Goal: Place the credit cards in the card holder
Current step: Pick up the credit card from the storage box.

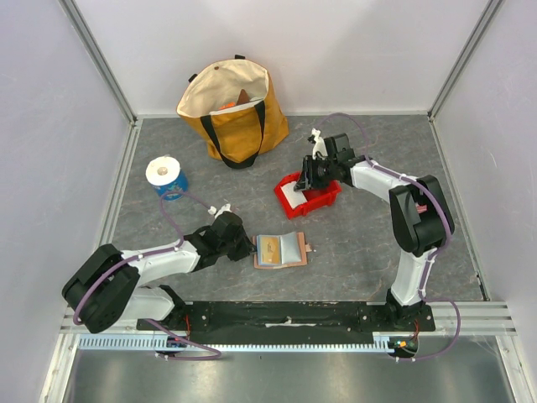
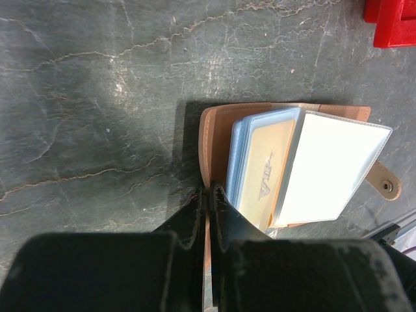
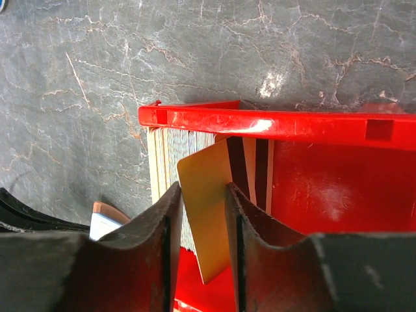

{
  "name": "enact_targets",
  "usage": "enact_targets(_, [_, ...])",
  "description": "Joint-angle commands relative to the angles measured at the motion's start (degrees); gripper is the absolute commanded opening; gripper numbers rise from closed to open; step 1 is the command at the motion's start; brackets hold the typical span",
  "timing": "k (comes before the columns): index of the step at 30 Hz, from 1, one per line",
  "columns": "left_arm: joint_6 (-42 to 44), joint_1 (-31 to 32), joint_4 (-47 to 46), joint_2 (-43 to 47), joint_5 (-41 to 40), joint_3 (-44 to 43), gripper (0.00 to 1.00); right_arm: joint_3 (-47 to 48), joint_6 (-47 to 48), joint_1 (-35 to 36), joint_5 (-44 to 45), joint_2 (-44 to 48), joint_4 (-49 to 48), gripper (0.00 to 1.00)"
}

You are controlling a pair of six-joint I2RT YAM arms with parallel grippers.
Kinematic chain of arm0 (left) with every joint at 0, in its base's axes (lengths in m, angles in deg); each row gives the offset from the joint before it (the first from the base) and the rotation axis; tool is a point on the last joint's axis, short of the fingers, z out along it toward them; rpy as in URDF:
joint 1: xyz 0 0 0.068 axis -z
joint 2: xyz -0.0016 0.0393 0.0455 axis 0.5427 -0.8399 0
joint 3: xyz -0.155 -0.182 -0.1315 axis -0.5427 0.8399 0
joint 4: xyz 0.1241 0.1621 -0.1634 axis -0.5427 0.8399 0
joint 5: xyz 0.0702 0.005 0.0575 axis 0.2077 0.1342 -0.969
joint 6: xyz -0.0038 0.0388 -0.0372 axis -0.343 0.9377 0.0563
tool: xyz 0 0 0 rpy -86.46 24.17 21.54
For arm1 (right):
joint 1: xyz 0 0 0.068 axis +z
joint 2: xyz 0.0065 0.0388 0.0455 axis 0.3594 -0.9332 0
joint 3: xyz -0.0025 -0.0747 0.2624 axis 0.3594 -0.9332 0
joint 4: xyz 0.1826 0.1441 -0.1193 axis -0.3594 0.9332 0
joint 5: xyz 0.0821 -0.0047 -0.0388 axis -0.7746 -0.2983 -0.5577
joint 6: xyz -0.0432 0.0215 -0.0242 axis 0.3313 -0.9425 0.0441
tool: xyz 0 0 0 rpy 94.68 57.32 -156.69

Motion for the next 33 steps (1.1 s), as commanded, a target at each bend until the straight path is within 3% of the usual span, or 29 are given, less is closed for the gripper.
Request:
enact_targets(1, [1.93,-0.34,-1.77,-0.80,0.36,-0.82,0.02,2.22,0.27,-0.58,-1.27,2.82,0.15,0.35])
enact_targets(19, [1.76,-0.25,-2.29,-1.06,0.53,-0.39,0.02,4.42,2.29,-1.90,4.00,1.59,2.69,0.22])
enact_targets(33, [1.84,-0.25,-3.09,-1.06,0.62,0.14,0.02,3.36,4.40,-0.58,8.30,-0.61,5.42,0.22])
